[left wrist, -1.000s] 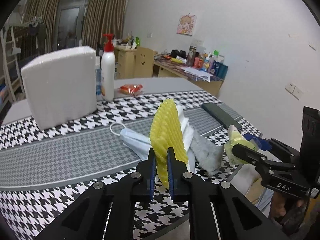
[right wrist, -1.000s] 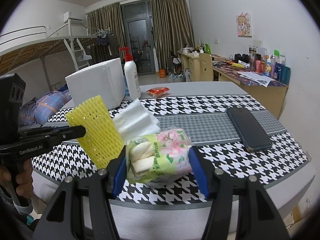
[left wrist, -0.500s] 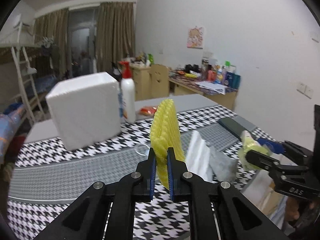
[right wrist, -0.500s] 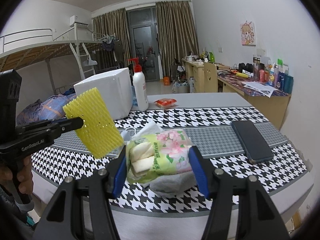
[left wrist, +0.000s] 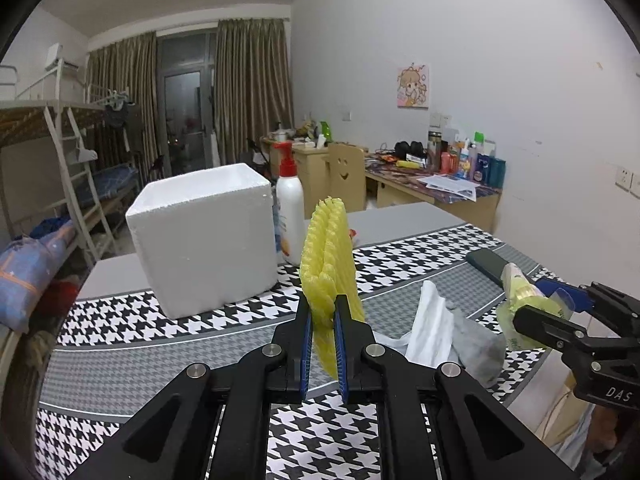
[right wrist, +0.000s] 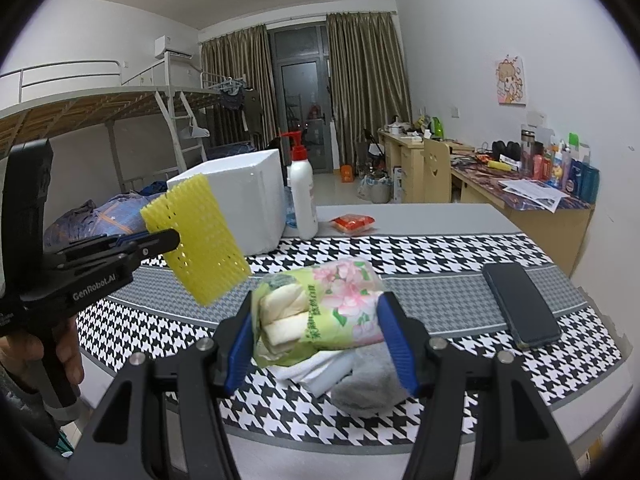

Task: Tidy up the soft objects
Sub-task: 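Lift the yellow mesh with the left gripper while the right lifts the wipe pack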

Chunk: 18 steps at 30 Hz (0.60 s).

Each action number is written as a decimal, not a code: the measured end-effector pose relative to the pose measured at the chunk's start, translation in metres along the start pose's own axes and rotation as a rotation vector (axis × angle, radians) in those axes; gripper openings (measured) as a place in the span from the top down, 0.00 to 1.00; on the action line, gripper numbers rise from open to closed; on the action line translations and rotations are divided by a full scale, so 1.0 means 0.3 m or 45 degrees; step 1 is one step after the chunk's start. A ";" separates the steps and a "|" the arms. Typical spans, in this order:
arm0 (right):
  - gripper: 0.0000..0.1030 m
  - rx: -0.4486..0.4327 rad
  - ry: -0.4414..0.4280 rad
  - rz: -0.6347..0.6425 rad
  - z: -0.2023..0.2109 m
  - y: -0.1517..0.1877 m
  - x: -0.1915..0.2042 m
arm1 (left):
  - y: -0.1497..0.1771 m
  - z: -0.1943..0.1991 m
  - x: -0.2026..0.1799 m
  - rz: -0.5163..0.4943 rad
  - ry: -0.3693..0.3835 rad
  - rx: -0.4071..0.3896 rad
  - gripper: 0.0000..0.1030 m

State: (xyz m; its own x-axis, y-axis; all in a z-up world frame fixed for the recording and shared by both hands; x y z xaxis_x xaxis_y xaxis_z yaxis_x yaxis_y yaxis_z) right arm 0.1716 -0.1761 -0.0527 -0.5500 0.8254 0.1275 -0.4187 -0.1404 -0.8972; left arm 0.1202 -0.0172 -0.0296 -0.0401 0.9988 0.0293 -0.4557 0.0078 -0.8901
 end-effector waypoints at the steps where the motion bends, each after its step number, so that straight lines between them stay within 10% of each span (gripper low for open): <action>1: 0.38 -0.003 -0.004 -0.002 -0.003 -0.005 0.003 | -0.002 0.005 0.007 0.004 -0.004 -0.011 0.89; 18: 0.38 -0.023 -0.047 0.025 -0.056 -0.082 0.076 | -0.065 0.004 0.069 -0.003 -0.073 -0.073 0.89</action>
Point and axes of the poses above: each gripper's, at about its wrist camera, not at the fingertips, and z roughly against the way its jaws point, x to its left, y to its underside, the point moved 3 cm from there along -z, roughly the way its jaws point, and after that the axes turned 4 degrees about -y, right-handed, at the moved point
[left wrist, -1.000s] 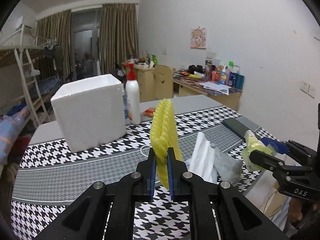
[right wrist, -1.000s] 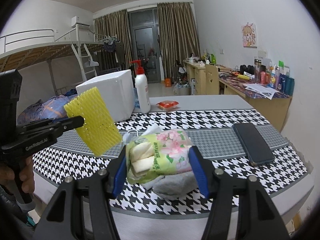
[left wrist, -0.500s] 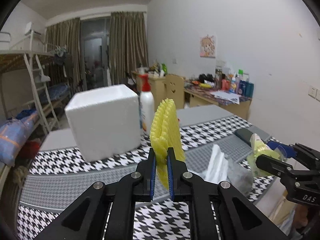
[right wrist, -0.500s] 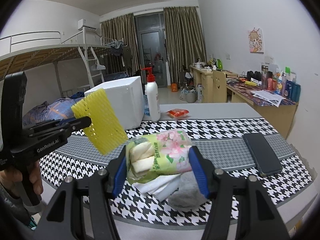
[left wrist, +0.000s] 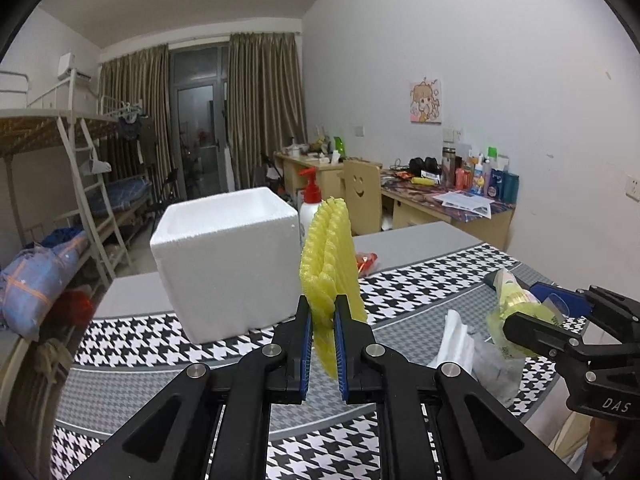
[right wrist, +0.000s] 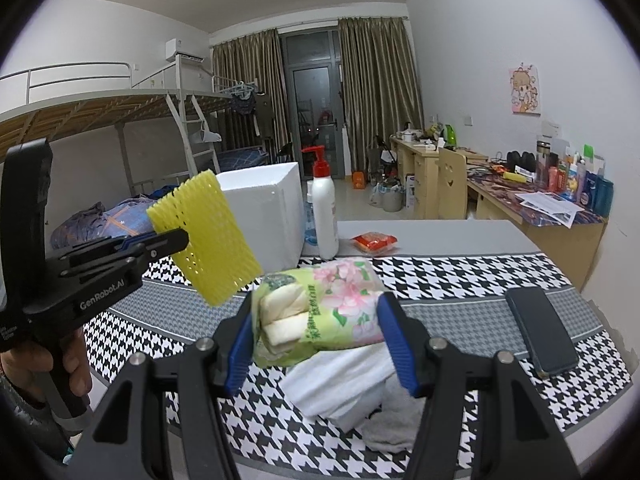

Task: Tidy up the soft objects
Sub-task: 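Lift the yellow mesh with the left gripper while the right lifts the wipe pack, then carry both held items over the open white foam box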

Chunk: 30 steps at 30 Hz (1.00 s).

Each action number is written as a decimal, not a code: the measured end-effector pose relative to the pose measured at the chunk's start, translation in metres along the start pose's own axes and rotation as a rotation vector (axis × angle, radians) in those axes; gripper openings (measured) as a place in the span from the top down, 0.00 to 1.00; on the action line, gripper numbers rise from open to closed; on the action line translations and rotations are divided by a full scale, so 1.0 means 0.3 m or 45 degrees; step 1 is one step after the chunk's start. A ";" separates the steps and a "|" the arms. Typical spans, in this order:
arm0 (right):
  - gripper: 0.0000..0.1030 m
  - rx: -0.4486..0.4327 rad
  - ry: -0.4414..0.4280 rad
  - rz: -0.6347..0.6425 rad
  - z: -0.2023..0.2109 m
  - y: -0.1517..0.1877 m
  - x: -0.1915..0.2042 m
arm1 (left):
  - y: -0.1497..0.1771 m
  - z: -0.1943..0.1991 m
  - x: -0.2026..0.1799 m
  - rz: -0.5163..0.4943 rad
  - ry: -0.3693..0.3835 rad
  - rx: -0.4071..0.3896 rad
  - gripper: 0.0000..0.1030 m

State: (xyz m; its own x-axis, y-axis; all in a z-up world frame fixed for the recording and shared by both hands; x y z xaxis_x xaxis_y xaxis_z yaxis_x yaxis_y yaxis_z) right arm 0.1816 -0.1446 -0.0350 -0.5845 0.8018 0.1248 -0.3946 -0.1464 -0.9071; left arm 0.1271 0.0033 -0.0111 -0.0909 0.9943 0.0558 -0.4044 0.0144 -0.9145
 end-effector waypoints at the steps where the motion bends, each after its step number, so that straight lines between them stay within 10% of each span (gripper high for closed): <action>1: 0.38 -0.003 -0.001 0.002 -0.002 -0.005 0.004 | -0.004 -0.001 0.002 0.000 -0.001 -0.001 0.89; 30: 0.38 -0.082 -0.063 0.073 -0.048 -0.173 0.125 | -0.144 0.010 0.120 -0.002 -0.059 -0.099 0.89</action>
Point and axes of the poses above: each gripper's, at about its wrist camera, not at the fingertips, and z roughly against the way its jaws point, x to its left, y to its underside, the point moved 3 cm from there along -z, roughly the way its jaws point, and after that the axes turned 4 degrees about -y, right-handed, at the moved point
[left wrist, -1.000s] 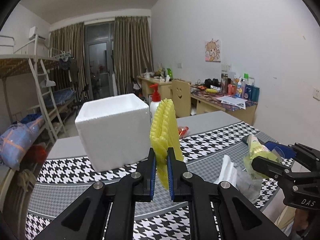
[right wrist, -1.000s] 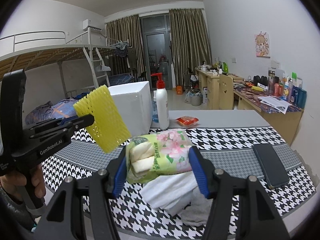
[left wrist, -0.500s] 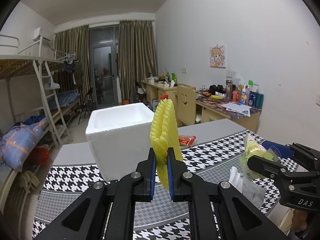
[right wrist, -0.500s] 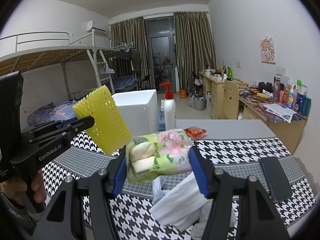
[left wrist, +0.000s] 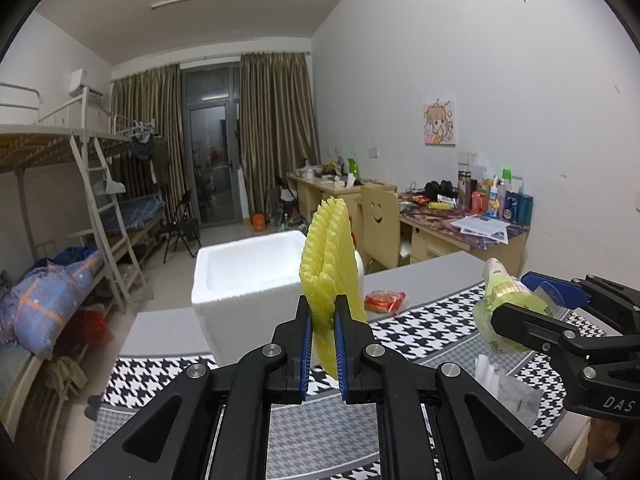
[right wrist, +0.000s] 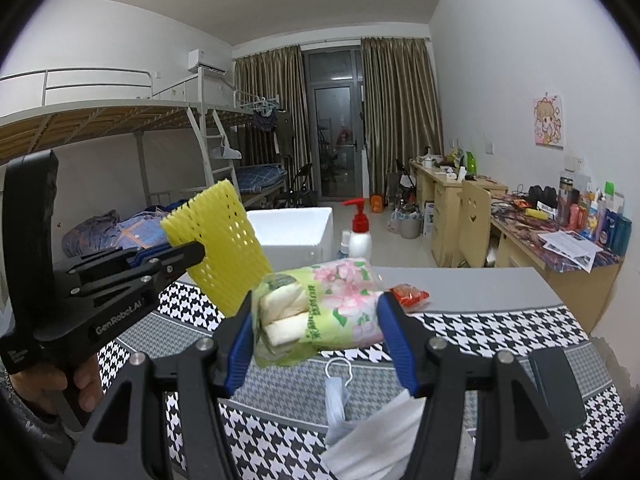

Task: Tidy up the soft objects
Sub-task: 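Carry both held items over the open white foam box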

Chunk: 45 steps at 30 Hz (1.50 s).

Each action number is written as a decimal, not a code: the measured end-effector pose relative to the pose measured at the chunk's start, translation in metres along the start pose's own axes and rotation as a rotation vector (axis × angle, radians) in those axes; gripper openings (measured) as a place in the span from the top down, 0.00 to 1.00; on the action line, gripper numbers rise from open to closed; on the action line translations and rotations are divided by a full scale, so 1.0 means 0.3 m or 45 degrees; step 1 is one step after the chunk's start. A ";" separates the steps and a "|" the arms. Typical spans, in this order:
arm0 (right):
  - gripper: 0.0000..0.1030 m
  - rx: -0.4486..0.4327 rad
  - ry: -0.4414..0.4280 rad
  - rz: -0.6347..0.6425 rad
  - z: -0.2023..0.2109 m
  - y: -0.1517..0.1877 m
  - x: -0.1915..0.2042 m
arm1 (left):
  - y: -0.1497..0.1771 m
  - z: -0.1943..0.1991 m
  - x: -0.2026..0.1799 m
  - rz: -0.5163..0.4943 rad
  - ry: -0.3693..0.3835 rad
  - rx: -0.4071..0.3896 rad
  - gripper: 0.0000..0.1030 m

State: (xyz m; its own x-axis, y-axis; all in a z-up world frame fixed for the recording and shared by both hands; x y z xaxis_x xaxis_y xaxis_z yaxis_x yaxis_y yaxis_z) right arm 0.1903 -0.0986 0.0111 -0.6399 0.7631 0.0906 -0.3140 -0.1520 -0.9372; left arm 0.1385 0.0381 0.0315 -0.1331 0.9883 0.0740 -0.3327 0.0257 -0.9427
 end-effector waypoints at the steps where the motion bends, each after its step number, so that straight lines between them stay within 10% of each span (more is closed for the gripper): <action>1: 0.38 0.002 0.003 -0.002 -0.007 -0.008 0.001 | -0.005 -0.001 0.003 -0.002 -0.001 -0.003 0.89; 45: 0.38 0.012 -0.048 0.046 -0.164 -0.247 0.095 | -0.201 -0.112 0.189 0.064 -0.074 -0.045 0.89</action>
Point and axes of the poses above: each gripper's, at about its wrist camera, not at the fingertips, and z roughly against the way its jaws point, x to its left, y to its underside, the point moved 3 cm from there along -z, roughly the way its jaws point, and after that the axes turned 4 degrees about -y, right-handed, at the moved point
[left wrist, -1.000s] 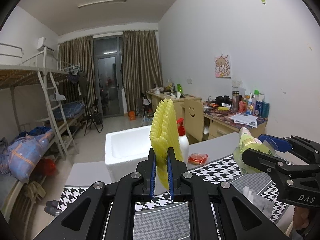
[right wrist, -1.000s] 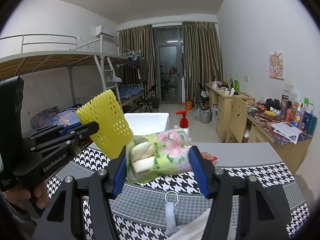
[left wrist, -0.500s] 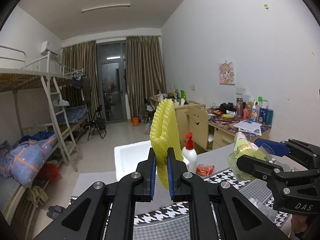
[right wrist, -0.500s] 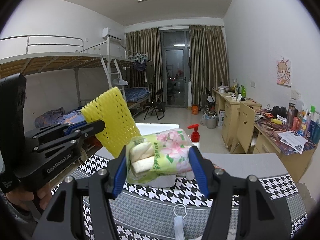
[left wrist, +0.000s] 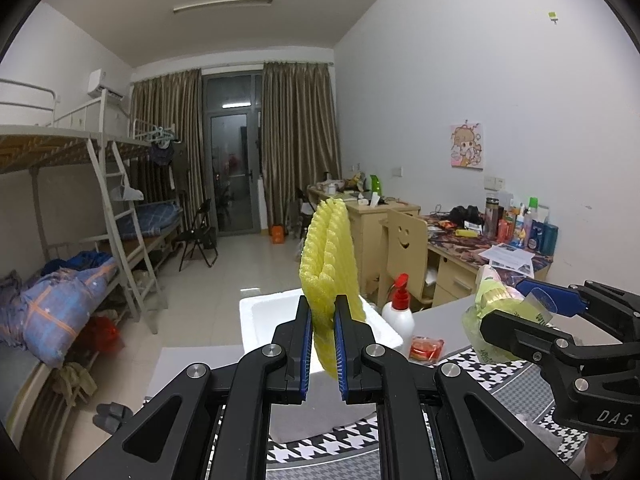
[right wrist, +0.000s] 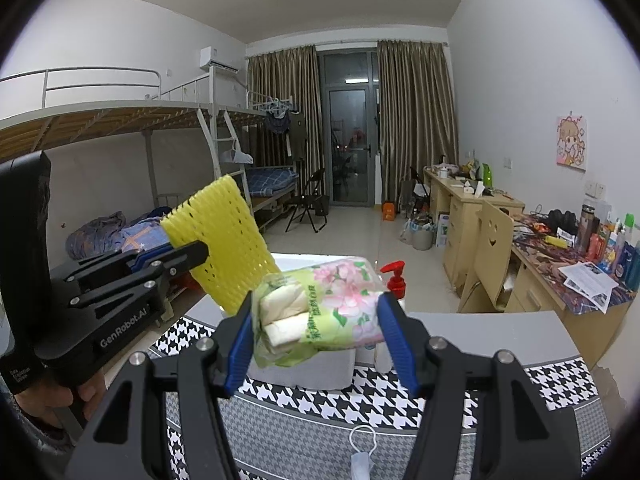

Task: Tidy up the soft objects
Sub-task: 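Carry both held items over the open white foam box, then open the left gripper to drop the yellow mesh into the box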

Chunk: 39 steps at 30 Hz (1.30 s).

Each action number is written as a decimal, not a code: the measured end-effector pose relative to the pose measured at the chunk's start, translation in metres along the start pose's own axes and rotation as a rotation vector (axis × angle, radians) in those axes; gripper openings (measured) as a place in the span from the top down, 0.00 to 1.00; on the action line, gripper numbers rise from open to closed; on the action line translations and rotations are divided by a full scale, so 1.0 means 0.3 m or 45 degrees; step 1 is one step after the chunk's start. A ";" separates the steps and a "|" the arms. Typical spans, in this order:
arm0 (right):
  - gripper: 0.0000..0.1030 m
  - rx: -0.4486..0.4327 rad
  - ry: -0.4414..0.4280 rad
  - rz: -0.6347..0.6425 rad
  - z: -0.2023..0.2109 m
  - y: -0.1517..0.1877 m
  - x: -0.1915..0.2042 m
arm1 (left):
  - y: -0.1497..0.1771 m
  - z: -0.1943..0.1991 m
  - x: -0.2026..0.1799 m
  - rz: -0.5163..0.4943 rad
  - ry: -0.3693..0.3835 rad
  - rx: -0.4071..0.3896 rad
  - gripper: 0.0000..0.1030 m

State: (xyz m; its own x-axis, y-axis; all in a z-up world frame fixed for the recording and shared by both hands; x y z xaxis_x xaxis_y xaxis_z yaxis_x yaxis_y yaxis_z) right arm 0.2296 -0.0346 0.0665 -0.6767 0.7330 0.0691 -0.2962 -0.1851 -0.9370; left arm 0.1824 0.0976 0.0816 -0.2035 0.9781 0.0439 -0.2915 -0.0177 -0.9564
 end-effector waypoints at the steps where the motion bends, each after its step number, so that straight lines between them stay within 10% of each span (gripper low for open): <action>1: 0.38 0.000 0.001 0.002 -0.003 -0.002 0.002 | -0.003 -0.004 0.002 0.002 -0.003 0.000 0.89; 39: 0.38 0.124 0.047 0.018 -0.211 -0.059 0.007 | 0.005 -0.342 0.091 0.037 -0.012 0.216 0.89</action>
State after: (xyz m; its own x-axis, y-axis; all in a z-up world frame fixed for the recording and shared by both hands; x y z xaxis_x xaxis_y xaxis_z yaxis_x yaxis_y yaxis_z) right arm 0.2761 0.0115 0.0616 -0.6564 0.7533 0.0415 -0.3522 -0.2573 -0.8999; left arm 0.2725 0.1454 0.0517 -0.2230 0.9746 0.0203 -0.4390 -0.0818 -0.8948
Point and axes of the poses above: each gripper's, at about its wrist camera, not at the fingertips, and z roughly against the way its jaws point, x to its left, y to its underside, the point moved 3 cm from there along -z, roughly the way its jaws point, and after that the axes turned 4 degrees about -y, right-handed, at the moved point
